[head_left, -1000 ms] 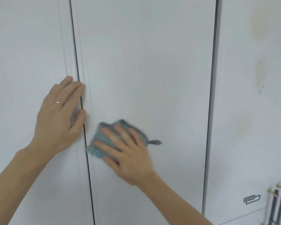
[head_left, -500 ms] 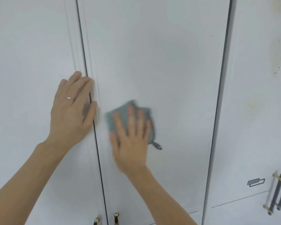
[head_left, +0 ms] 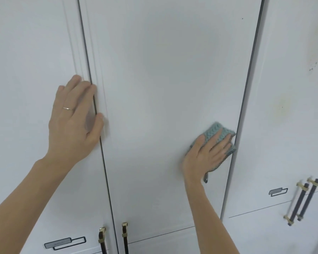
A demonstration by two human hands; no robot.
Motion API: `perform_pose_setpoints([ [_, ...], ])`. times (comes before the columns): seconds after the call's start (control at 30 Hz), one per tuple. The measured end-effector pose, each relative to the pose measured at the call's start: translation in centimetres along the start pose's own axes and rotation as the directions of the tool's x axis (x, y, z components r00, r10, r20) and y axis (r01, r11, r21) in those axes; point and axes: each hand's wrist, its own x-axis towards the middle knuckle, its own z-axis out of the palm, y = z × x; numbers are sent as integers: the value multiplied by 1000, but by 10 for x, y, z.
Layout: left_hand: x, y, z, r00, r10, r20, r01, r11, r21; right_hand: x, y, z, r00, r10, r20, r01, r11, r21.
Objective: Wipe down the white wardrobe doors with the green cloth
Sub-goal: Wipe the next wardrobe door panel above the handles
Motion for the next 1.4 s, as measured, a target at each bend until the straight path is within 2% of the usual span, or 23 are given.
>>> perform_pose_setpoints([
  [0.1, -9, 1, 0, 1000, 19, -5, -19, 1000, 9, -70, -34, 11, 938, -327, 112, 332, 943, -31],
  [0.13, -10, 1, 1, 1000, 23, -6, -23, 1000, 11, -95, -37, 10, 850, -484, 209, 496, 868, -9],
  [0.2, -10, 1, 1, 1000, 20, -3, -20, 1000, 10, -127, -30, 3, 579, -735, 353, 762, 642, 88],
  [0.27, -9, 1, 2, 1000, 24, -4, -24, 1000, 3, -120, -12, -3, 351, -858, 375, 887, 434, 161],
  [0.3, -9, 2, 2, 1000, 31, -5, -31, 1000, 4, -108, -3, -6, 302, -875, 379, 909, 384, 162],
  [0.37, -9, 2, 2, 1000, 25, -6, -25, 1000, 3, -76, 22, -9, 375, -846, 380, 890, 443, 108],
  [0.43, -13, 4, 3, 1000, -6, -6, 6, 1000, 4, -45, 53, -16, 625, -708, 328, 750, 661, -2],
  [0.5, -17, 7, 3, 1000, -27, -9, 27, 1000, 13, -26, 77, -21, 862, -451, 233, 479, 874, -79],
  [0.57, -22, 7, 2, 1000, -29, 4, 29, 999, 14, -23, 79, -18, 978, -166, 126, 173, 984, -46],
  [0.67, -31, 9, 1, 999, -32, 28, 32, 999, 7, -46, 44, -1, 995, 96, 3, -96, 995, 24],
  [0.7, -33, 9, 1, 999, -32, 30, 31, 999, 8, -62, 28, 4, 997, 73, 4, -73, 997, 12],
  [0.77, -37, 7, 0, 999, -31, 39, 31, 999, 11, -109, 6, 9, 971, -199, 129, 204, 979, -22],
  [0.87, -36, 5, -1, 999, -22, 49, 21, 1000, 14, -170, 5, 3, 696, -610, 379, 644, 763, 45],
  [0.97, -36, 5, -2, 999, -25, 46, 23, 999, 31, -153, 32, -2, 486, -773, 407, 813, 571, 113],
  [1.03, -36, 7, -2, 998, -33, 44, 32, 999, 32, -121, 60, -9, 419, -812, 405, 863, 496, 101],
  [1.07, -36, 7, -1, 998, -40, 45, 39, 999, 28, -103, 77, -13, 472, -787, 396, 841, 538, 67],
  [1.1, -36, 9, -1, 998, -51, 48, 50, 998, 25, -88, 95, -17, 590, -716, 372, 769, 639, 11],
  [1.17, -37, 10, -1, 997, -67, 48, 66, 998, 24, -70, 121, -21, 888, -378, 260, 408, 910, -70],
  [1.2, -37, 10, -1, 996, -71, 47, 69, 997, 25, -67, 125, -21, 969, -158, 191, 169, 984, -47],
  [1.23, -36, 10, -1, 996, -71, 46, 70, 997, 29, -66, 123, -18, 991, 6, 133, -6, 1000, -2],
  [1.3, -37, 10, -2, 996, -68, 56, 66, 997, 31, -75, 109, -12, 989, 137, 56, -139, 990, 35],
  [1.37, -37, 11, -3, 996, -71, 60, 68, 997, 37, -94, 87, -4, 993, 110, 48, -109, 994, -13],
  [1.4, -38, 12, -2, 996, -73, 57, 70, 997, 42, -110, 76, 0, 997, -1, 81, 5, 998, -55],
])
